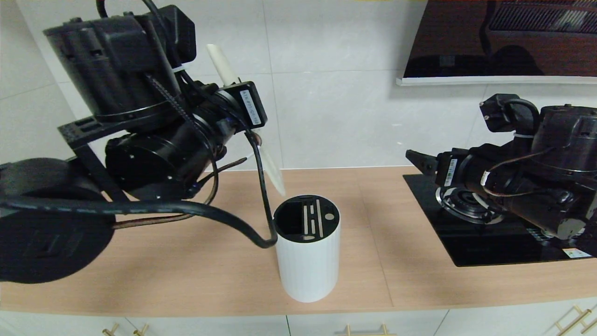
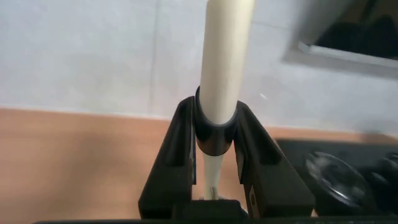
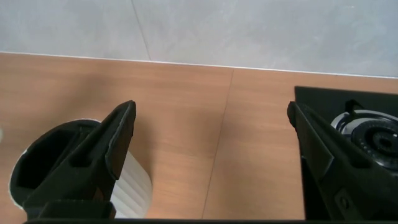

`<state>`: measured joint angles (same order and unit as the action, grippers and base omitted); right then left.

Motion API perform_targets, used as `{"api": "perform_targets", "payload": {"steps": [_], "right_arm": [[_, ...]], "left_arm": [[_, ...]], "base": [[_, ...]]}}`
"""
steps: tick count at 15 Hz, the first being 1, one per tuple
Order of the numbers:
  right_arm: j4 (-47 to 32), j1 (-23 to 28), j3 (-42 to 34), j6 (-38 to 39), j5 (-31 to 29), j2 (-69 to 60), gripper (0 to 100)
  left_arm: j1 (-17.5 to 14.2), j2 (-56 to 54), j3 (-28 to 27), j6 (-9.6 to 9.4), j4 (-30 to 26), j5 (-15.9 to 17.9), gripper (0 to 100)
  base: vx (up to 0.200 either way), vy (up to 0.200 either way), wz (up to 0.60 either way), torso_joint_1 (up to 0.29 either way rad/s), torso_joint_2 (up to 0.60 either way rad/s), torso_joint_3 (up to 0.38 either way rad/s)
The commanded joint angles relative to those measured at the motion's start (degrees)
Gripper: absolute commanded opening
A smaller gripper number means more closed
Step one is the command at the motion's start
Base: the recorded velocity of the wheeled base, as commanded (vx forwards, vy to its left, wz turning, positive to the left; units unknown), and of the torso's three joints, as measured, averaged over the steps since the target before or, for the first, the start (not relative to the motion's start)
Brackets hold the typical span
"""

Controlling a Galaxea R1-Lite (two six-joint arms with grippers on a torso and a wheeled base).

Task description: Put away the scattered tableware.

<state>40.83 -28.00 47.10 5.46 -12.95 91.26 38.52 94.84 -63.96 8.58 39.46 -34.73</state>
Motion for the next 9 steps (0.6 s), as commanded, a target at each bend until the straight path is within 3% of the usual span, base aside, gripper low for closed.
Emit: {"api": "perform_targets", "payload": {"steps": [1, 2, 3, 9], "right_arm": [[0.0, 0.0, -0.1, 0.0, 0.0, 0.4, 100], [0.0, 0.0, -0.1, 0.0, 0.0, 0.5, 100], [0.0, 0.0, -0.1, 0.0, 0.0, 0.6, 100], [0.0, -0.1, -0.2, 0.0, -0.1, 0.9, 100]], "left_arm": [[1.3, 4.6, 2.6, -4.54, 6.3, -2.7, 0], [2.1, 6.1, 4.6, -8.67, 11.6, -3.4, 0], [2.9, 7.2, 5.6, -10.69, 15.2, -3.7, 0], [5.9, 7.4, 6.5, -10.96, 16.9, -4.7, 0]], "base": [[0.0, 0.0, 0.0, 0.0, 0.0, 0.0], [0.0, 0.0, 0.0, 0.0, 0.0, 0.0], [0.0, 0.0, 0.0, 0.0, 0.0, 0.0], [0.0, 0.0, 0.0, 0.0, 0.0, 0.0]]}}
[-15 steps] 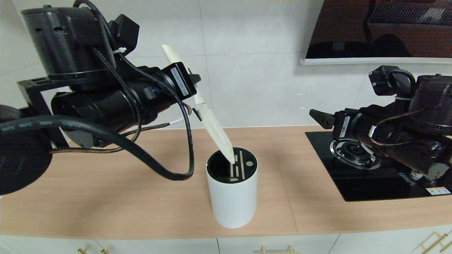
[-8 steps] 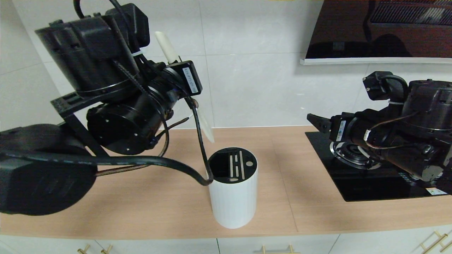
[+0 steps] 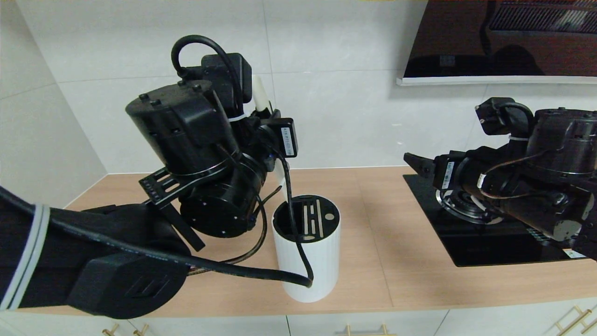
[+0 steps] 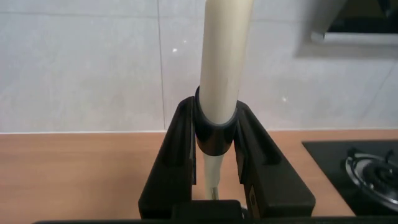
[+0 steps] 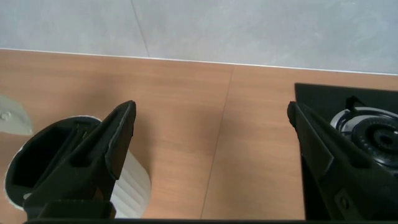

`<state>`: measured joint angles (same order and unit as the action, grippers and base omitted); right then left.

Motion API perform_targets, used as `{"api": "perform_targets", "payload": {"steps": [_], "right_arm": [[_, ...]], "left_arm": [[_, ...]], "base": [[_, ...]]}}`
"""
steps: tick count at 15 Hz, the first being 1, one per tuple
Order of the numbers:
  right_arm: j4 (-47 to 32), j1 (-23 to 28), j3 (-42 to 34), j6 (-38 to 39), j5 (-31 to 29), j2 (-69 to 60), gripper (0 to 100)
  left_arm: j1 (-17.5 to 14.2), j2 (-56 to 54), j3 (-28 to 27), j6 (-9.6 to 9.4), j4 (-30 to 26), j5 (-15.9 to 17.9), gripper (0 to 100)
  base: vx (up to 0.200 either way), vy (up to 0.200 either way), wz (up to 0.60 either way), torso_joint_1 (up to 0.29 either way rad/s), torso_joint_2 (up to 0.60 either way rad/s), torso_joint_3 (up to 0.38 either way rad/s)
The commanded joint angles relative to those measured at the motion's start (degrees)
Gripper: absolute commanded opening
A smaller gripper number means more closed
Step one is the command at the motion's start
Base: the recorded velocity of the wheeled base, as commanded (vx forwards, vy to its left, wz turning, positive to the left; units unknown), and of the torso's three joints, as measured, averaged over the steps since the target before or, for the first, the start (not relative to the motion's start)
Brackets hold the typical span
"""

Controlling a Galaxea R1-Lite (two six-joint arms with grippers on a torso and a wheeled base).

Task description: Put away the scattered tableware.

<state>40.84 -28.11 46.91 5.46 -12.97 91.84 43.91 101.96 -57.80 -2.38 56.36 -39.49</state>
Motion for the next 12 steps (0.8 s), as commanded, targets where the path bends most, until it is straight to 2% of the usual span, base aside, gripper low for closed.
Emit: {"api": "perform_targets", "payload": {"steps": [1, 8, 12], "right_arm": [[0.0, 0.0, 0.0, 0.0, 0.0, 0.3, 100], [0.1, -0.5, -0.3, 0.0, 0.0, 0.9, 100], [0.0, -0.7, -0.4, 0.0, -0.2, 0.9, 100]], "left_arm": [[0.8, 0.3, 0.5, 0.0, -0.1, -0.1, 0], [2.1, 3.0, 1.3, 1.67, -2.4, -0.1, 0], [2.1, 3.7, 1.5, 1.76, -2.5, -0.2, 0]], "base": [[0.0, 0.0, 0.0, 0.0, 0.0, 0.0], [0.0, 0.0, 0.0, 0.0, 0.0, 0.0], [0.0, 0.0, 0.0, 0.0, 0.0, 0.0]]}}
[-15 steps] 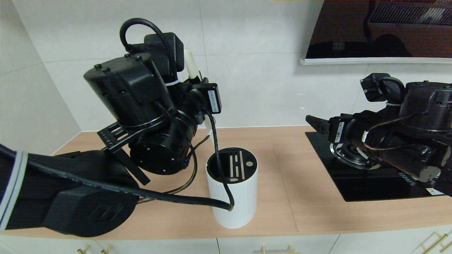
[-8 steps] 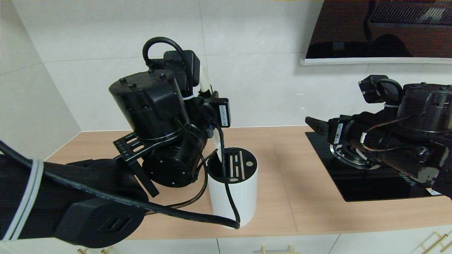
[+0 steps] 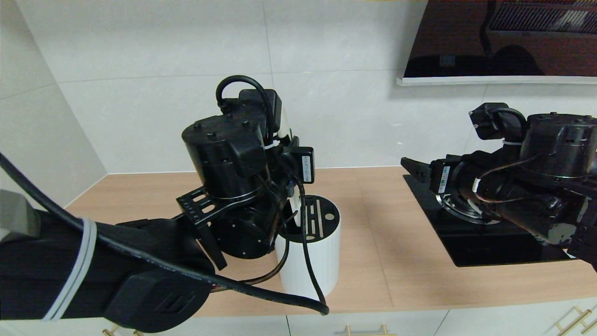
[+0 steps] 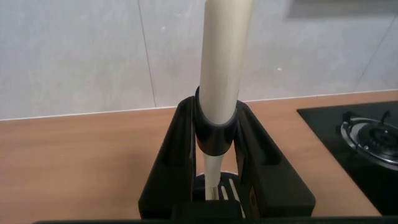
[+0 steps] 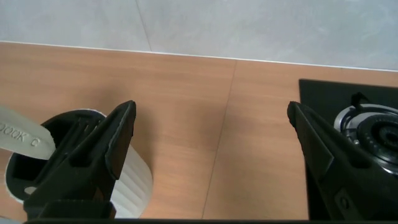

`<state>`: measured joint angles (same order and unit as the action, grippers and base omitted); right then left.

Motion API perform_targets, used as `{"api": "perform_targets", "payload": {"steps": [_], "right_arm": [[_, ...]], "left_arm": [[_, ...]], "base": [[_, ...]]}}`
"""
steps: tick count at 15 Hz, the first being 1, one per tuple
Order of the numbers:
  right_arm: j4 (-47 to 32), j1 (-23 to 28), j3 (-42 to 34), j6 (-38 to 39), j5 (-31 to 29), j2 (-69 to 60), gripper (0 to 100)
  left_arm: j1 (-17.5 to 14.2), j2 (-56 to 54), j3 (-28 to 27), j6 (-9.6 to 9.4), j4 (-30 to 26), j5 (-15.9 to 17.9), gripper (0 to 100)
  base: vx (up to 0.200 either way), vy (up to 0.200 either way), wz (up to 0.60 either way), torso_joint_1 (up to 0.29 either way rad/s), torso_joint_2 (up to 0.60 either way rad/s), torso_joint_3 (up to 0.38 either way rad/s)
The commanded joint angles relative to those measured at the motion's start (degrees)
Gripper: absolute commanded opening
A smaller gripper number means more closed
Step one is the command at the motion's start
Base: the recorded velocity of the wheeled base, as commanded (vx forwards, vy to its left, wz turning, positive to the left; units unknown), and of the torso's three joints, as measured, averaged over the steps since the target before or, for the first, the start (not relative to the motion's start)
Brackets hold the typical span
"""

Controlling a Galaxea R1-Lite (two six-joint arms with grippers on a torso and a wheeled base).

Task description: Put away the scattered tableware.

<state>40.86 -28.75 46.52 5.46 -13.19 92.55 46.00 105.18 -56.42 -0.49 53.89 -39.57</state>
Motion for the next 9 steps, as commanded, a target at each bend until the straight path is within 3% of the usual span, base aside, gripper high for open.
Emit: {"api": "perform_targets", "payload": {"steps": [1, 7, 9], "right_arm": [[0.1, -0.1, 0.0, 0.0, 0.0, 0.4, 100], [0.1, -0.1, -0.1, 0.0, 0.1, 0.7, 100], [0.1, -0.1, -0.2, -0.1, 0.0, 1.2, 100]], "left_arm": [[0.0, 0.6, 0.2, 0.4, -0.2, -0.1, 0], [0.0, 0.9, 0.8, 1.63, -2.2, -0.2, 0], [0.0, 0.9, 0.9, 2.95, -3.6, -0.2, 0]], "base": [[0.0, 0.0, 0.0, 0.0, 0.0, 0.0], [0.0, 0.0, 0.0, 0.0, 0.0, 0.0], [0.0, 0.0, 0.0, 0.0, 0.0, 0.0]]}}
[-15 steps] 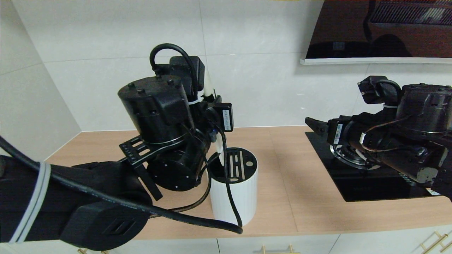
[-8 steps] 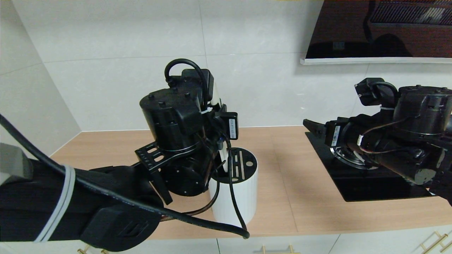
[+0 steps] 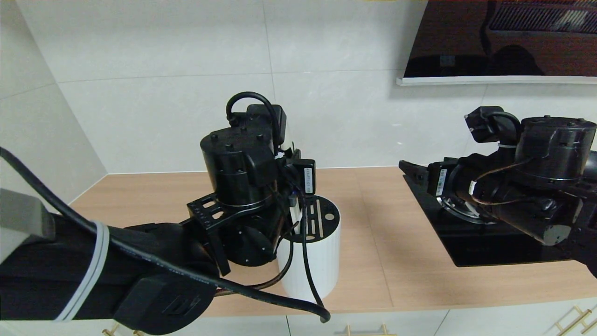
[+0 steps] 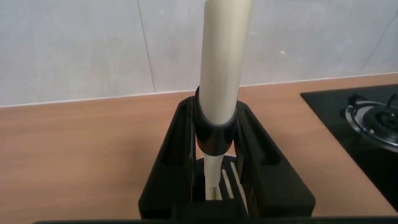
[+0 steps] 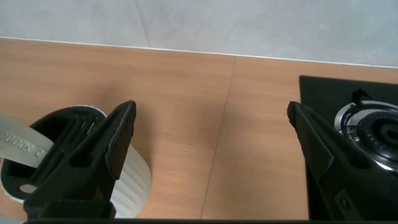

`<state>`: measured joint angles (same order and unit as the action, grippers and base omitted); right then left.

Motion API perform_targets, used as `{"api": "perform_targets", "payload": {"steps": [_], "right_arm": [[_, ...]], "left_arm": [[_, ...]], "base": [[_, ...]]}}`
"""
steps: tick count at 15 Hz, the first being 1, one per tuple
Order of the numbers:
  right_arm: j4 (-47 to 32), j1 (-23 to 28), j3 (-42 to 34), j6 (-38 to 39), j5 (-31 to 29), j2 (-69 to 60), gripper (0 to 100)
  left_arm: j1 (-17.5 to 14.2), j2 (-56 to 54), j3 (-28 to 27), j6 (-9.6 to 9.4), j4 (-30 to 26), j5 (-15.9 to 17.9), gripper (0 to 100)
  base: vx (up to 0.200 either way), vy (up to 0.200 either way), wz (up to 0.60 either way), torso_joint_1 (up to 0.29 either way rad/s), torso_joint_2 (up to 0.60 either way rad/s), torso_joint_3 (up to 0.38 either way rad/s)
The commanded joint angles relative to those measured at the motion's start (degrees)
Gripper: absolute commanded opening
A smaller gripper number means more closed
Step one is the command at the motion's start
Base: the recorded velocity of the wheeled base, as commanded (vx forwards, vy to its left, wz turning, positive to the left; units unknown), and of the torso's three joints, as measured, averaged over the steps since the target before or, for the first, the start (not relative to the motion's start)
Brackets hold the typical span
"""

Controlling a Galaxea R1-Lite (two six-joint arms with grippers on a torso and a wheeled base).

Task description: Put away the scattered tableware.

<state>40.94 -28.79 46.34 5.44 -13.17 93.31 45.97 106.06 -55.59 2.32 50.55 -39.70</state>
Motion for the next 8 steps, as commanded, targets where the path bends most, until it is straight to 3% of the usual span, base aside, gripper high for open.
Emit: {"api": "perform_targets", "payload": {"steps": [1, 6, 8], "right_arm": [[0.0, 0.0, 0.0, -0.1, 0.0, 0.6, 100], [0.0, 0.0, 0.0, -0.1, 0.0, 0.5, 100], [0.0, 0.0, 0.0, -0.1, -0.1, 0.5, 100]], "left_arm": [[0.0, 0.0, 0.0, 1.2, -1.2, 0.0, 0], [-0.1, 2.8, 0.0, 3.92, -2.1, 0.0, 0], [-0.1, 3.9, 0.5, 4.01, -2.1, 0.0, 0]], "base": [[0.0, 0.0, 0.0, 0.0, 0.0, 0.0], [0.0, 0.0, 0.0, 0.0, 0.0, 0.0], [0.0, 0.0, 0.0, 0.0, 0.0, 0.0]]}}
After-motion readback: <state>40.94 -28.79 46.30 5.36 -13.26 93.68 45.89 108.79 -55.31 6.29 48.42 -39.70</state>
